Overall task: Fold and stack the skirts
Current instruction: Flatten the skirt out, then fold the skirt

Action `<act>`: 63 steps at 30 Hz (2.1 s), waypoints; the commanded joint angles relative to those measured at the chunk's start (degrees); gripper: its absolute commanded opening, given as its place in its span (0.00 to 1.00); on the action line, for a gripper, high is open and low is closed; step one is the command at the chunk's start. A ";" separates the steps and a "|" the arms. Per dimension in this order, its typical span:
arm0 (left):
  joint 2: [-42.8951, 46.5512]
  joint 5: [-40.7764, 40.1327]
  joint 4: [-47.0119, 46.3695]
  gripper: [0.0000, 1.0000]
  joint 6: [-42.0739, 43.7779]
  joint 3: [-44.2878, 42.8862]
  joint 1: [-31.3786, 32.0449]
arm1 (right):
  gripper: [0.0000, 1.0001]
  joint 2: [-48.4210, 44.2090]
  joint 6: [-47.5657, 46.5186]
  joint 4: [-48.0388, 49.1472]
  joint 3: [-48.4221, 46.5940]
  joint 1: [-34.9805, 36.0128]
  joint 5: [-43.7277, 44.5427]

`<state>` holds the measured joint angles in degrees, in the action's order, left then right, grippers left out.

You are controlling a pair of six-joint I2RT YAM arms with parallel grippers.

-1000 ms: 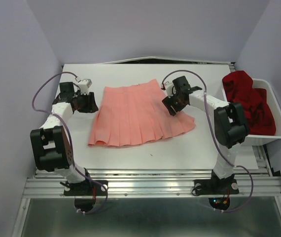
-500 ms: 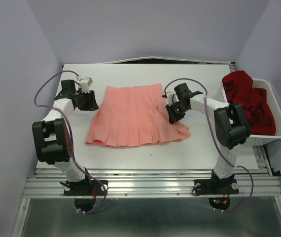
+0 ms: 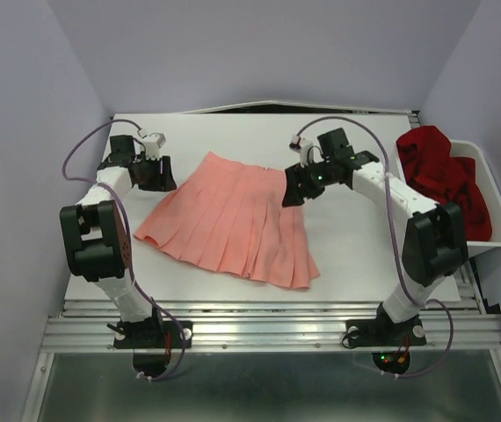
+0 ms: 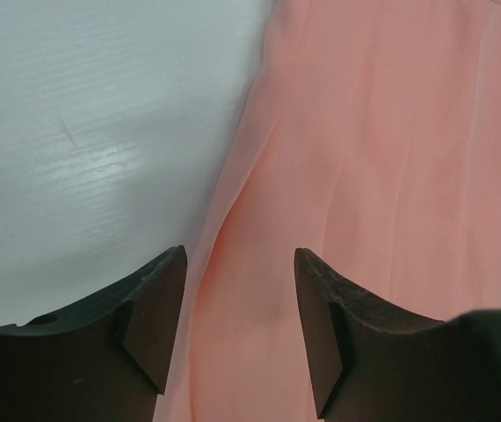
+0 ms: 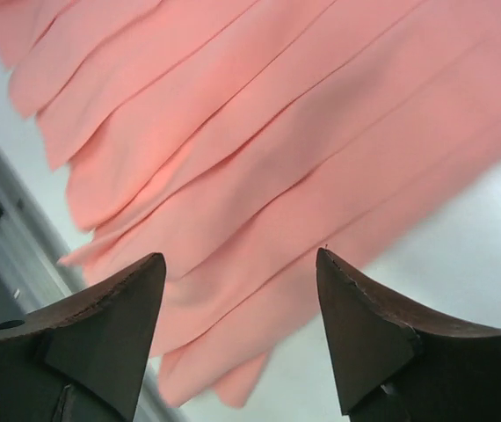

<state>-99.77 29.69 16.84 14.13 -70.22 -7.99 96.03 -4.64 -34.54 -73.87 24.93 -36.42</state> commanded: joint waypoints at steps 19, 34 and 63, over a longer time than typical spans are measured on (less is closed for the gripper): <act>-5.08 -1.66 4.69 0.26 11.00 1.58 0.96 | 0.65 32.03 -0.63 1.94 -30.73 -8.22 12.71; -23.02 -10.35 0.13 0.67 5.30 -31.46 7.02 | 0.01 12.36 15.25 8.78 -6.58 -12.80 -0.40; 36.40 -0.77 6.45 0.83 13.73 16.25 34.34 | 0.76 -20.81 -106.32 10.48 30.80 -14.82 -10.33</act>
<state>-63.66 27.49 22.48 29.08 -54.54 24.34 71.50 -82.32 -24.49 -44.36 10.17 -38.48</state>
